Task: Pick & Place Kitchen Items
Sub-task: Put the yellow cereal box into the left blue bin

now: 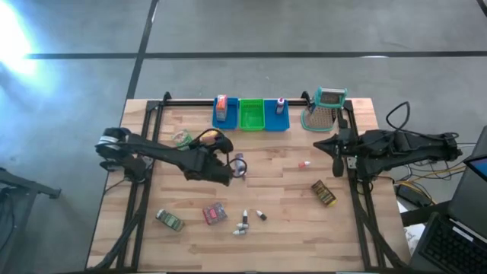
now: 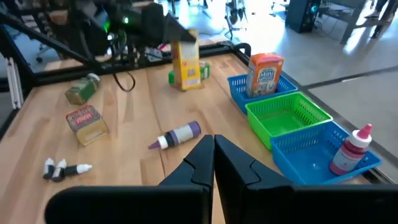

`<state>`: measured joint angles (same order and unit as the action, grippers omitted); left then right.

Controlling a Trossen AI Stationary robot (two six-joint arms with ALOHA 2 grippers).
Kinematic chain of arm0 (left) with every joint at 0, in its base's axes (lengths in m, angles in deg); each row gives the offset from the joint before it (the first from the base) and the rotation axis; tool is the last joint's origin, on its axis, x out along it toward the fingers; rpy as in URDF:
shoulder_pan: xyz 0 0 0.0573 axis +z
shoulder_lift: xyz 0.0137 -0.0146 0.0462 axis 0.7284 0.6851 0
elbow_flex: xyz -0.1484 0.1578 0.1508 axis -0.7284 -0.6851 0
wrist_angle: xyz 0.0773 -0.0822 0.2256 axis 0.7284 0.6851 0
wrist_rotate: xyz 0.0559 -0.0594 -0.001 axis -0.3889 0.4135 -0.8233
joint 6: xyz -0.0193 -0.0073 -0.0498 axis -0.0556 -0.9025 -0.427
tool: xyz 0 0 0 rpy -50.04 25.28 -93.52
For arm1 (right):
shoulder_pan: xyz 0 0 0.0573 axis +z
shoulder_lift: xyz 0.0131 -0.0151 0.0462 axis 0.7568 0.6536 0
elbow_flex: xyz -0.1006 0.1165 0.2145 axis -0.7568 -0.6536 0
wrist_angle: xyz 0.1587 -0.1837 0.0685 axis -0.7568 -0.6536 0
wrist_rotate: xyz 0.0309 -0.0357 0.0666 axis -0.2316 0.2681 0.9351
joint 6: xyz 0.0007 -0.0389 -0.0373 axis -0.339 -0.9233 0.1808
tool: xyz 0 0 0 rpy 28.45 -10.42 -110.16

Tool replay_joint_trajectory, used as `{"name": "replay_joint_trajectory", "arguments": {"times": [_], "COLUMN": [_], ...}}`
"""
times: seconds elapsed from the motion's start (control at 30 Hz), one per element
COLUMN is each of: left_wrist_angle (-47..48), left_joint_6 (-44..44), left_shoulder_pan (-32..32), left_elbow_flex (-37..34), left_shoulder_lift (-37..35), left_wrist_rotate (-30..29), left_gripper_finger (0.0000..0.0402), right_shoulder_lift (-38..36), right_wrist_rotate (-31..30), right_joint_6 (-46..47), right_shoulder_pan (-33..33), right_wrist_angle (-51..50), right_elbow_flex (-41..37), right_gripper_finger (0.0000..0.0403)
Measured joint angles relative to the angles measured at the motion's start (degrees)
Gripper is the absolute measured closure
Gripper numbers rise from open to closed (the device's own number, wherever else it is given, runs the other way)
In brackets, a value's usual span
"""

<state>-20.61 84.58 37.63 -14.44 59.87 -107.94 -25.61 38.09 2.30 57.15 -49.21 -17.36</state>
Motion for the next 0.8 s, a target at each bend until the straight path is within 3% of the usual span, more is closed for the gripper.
{"name": "replay_joint_trajectory", "arguments": {"times": [0.1, 0.47, 0.8], "left_wrist_angle": [0.6, 1.5, 1.3], "left_joint_6": [1.6, 2.6, 0.2], "left_shoulder_pan": [0.0, 0.1, 0.2], "left_elbow_flex": [0.0, 0.0, 0.0], "left_shoulder_lift": [1.3, 9.6, 13.6], "left_wrist_rotate": [2.8, 3.0, 2.8], "left_gripper_finger": [0.0046, 0.0046, 0.0046], "right_shoulder_lift": [-0.6, -1.2, -7.6], "right_wrist_rotate": [0.0, 0.0, 0.2], "right_joint_6": [0.2, -1.5, -0.5], "right_shoulder_pan": [0.0, 0.0, 0.0], "right_wrist_angle": [-0.2, -0.7, -6.8], "right_elbow_flex": [0.0, -0.1, 0.0], "right_gripper_finger": [0.0394, 0.0394, 0.0394]}}
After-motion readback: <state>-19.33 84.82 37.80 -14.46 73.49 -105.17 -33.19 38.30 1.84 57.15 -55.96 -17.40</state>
